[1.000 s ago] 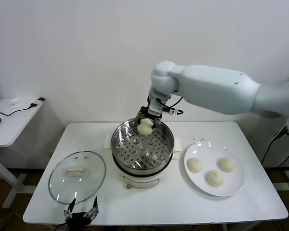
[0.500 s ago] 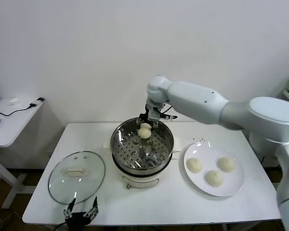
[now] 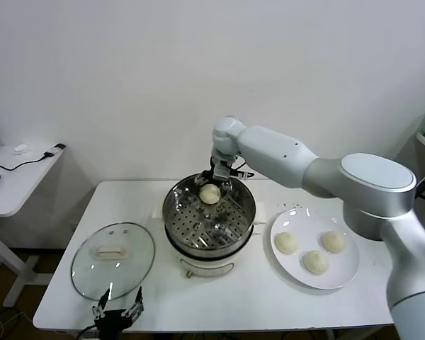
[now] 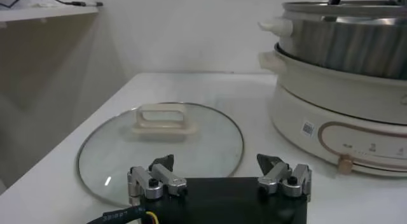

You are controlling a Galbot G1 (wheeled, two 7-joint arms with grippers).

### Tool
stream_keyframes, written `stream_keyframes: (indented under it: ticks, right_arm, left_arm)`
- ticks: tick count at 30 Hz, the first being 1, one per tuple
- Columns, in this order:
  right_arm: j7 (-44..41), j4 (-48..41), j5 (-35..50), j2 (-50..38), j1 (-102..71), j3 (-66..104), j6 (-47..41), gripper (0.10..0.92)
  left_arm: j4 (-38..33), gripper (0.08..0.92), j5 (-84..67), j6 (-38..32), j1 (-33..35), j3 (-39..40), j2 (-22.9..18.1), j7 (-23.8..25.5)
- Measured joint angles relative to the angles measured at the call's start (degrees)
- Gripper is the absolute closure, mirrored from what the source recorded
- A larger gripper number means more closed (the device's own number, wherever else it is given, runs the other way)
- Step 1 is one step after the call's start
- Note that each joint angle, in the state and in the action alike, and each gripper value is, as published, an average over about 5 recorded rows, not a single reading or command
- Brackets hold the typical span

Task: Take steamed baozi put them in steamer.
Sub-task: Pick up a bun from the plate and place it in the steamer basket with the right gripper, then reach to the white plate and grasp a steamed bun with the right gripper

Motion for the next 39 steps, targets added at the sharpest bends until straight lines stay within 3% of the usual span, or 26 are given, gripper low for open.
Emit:
stream_keyframes:
  ticks: [9,17,29,39]
  right_arm:
    - [-5.4,5.8,15.5,-5.2,9.0,-4.2,-2.6,0.203]
    - [-8.3,12.0,31.3,-17.1,18.3,-14.0,-13.1,0.203]
    - [-0.6,29.1,41.9,-36.4,21.8,-29.5,-37.7,0.203]
    - [7.2,35.0,45.0,-41.5,13.5,-28.7,-52.6,0.203]
  left_arm:
    - [0.1,0.177,0.0,0.0,-0.2,-0.3,0.0,0.0]
    - [0.0,0.177,0.0,0.1,-0.6,-0.5,0.1,0.0]
    - [-0.5,0.177,-0.7,0.2,-1.5,-1.5,0.2,0.2]
    - [-0.7,0.177,-0.5,-0.1,-1.1,-1.5,-0.4,0.2]
